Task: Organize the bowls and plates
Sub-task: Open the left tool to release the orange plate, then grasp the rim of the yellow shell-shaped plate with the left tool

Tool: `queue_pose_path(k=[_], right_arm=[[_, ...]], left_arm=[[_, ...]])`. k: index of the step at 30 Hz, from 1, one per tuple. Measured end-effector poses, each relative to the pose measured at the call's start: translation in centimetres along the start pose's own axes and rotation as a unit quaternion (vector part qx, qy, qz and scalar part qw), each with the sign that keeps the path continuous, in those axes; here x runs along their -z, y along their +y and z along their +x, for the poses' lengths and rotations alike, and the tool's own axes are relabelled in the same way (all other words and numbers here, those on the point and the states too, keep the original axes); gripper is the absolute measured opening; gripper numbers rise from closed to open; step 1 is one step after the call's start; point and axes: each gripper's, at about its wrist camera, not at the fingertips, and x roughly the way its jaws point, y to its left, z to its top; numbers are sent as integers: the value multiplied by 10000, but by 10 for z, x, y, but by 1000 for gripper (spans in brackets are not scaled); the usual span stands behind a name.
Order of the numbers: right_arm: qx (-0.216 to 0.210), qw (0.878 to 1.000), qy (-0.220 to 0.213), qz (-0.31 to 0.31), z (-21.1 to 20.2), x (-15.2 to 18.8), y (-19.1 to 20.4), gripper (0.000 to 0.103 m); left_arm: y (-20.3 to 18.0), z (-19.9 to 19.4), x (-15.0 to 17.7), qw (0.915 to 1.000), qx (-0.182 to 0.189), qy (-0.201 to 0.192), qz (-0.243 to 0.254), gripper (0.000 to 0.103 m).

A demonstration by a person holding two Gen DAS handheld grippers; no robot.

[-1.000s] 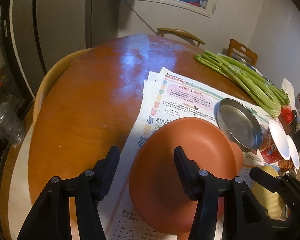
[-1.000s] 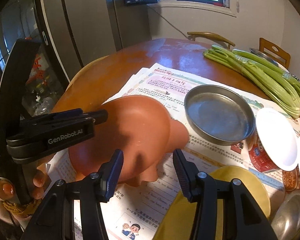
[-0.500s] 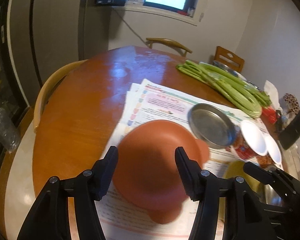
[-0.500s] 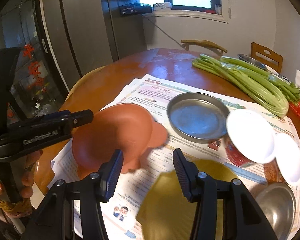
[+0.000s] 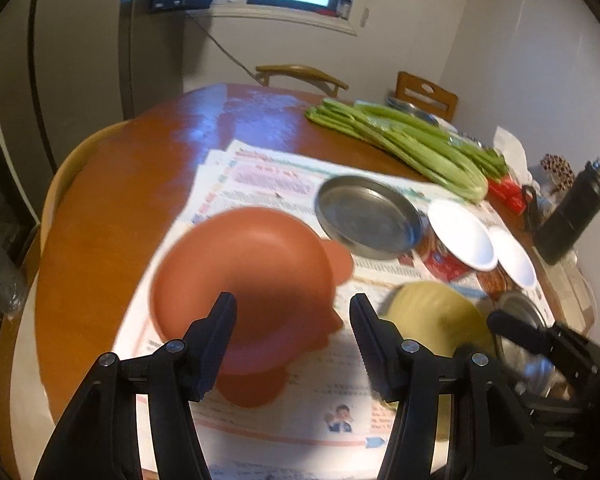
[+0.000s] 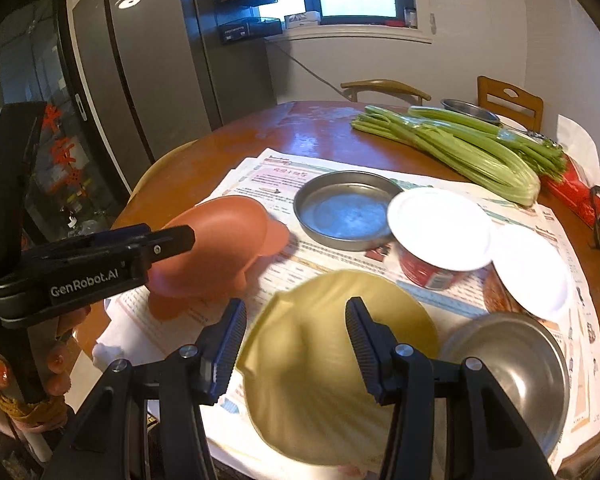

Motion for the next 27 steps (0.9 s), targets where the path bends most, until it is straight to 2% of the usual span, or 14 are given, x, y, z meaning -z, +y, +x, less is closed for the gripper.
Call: queue_pose_path(k=[12, 21, 27], right_arm=[[327, 9991, 65, 260, 6, -1, -41, 52], [462, 9980, 426, 55, 30, -3, -57, 52], [542, 9966, 604, -165, 48, -5, -56, 52]], left_arm=[[-31, 21, 28, 9979, 139, 508, 378, 60], [-45, 30, 43, 9961, 182, 731, 464, 60], [-59, 40, 48, 9945, 54, 833, 625, 60]])
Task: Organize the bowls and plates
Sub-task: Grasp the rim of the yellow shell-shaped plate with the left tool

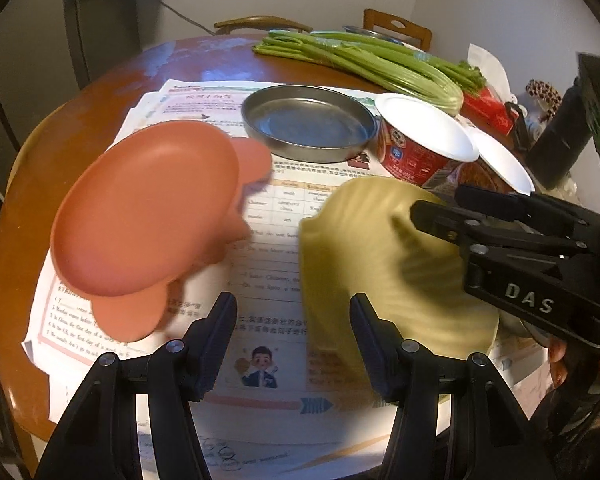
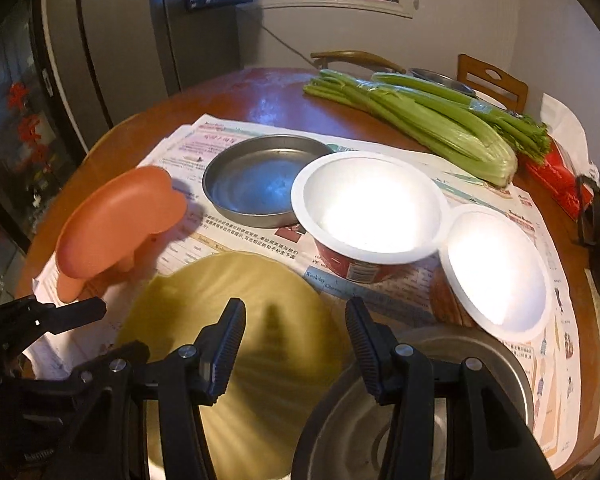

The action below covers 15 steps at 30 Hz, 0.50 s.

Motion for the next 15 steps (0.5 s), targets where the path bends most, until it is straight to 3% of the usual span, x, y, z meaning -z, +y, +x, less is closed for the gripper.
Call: queue_pose_path(k=[15], right_arm=[[-22, 9996, 227, -159, 15, -1, 7, 53]], left_arm=[[1, 11, -2, 9996, -255, 43, 83, 60]])
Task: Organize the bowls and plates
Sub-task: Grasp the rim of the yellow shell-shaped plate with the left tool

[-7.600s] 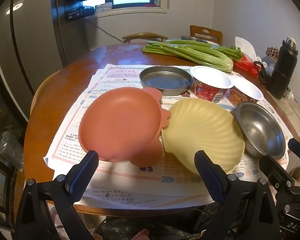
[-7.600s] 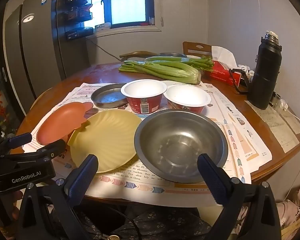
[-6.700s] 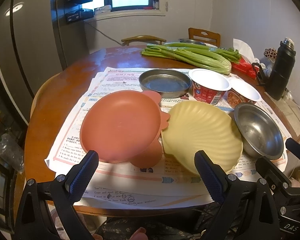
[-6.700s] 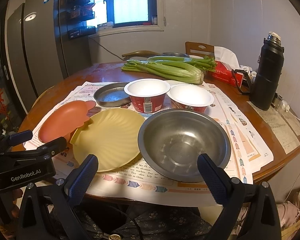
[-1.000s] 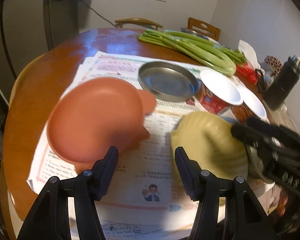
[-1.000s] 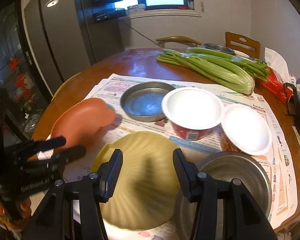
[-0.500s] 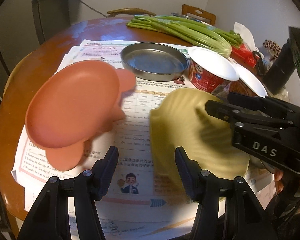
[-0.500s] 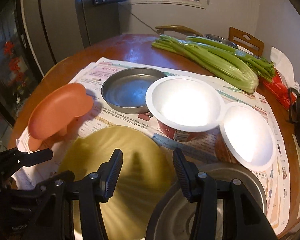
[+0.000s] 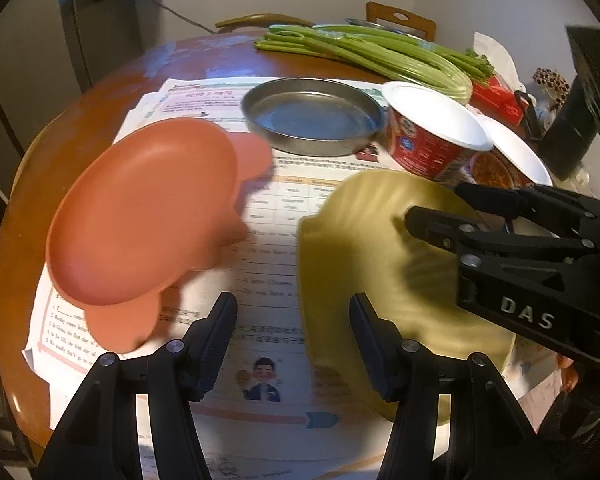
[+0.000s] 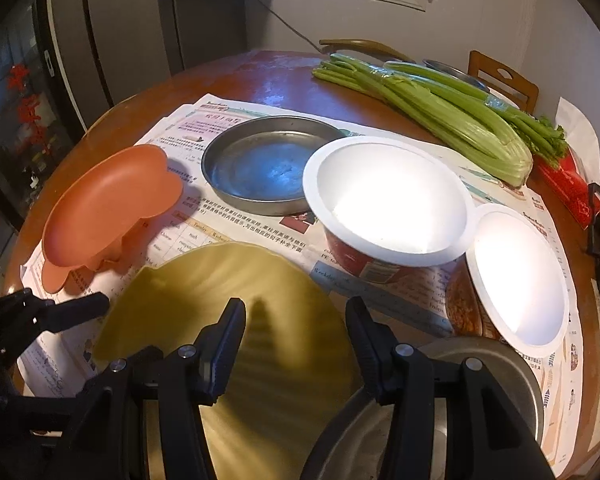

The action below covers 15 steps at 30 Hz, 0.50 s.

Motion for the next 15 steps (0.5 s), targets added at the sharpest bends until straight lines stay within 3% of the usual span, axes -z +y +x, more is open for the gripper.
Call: queue_pose_path(k=[15], right_arm=[[-469, 9988, 72, -140, -8, 12, 20, 53]], left_arm=[[41, -1, -6, 9986, -236, -93, -464, 59]])
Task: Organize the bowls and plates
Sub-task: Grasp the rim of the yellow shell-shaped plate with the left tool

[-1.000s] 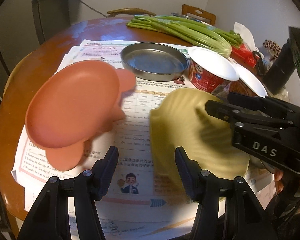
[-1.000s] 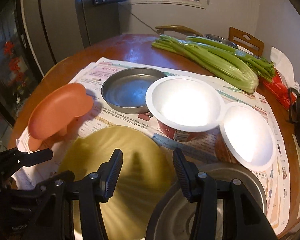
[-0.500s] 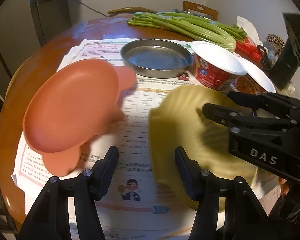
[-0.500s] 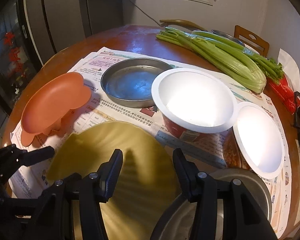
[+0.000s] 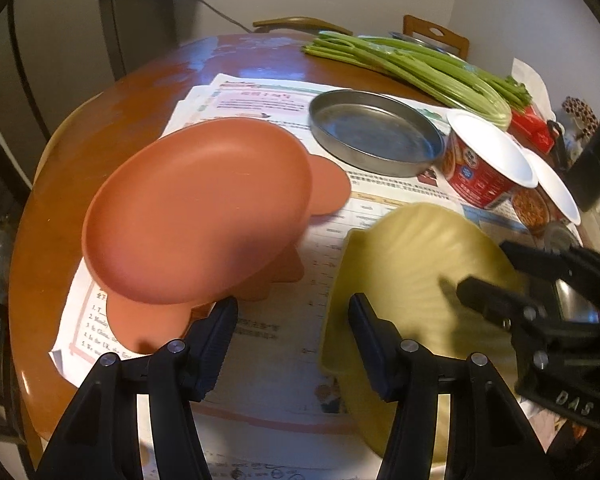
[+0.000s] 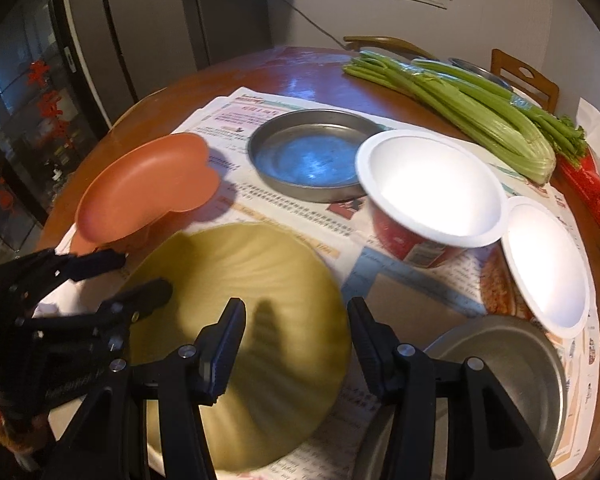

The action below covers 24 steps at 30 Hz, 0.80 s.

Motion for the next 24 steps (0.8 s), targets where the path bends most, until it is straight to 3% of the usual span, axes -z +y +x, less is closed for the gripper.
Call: queue_pose_path(k=[5, 14, 21, 24], right_arm=[[-130, 9999, 38, -69, -1, 5, 9, 53], [-236, 9997, 56, -95, -1, 12, 18, 54], [-299, 9994, 32, -172, -4, 18, 26, 54], [-281, 9994, -3, -226, -4, 20, 28, 54]], left_arm=[[8, -12, 7, 9993, 352, 35, -135, 59], [19, -27, 37, 9995, 240, 48, -218, 59], [15, -27, 39, 9995, 227, -77, -212, 59], [10, -27, 40, 9995, 256, -117, -152, 53]])
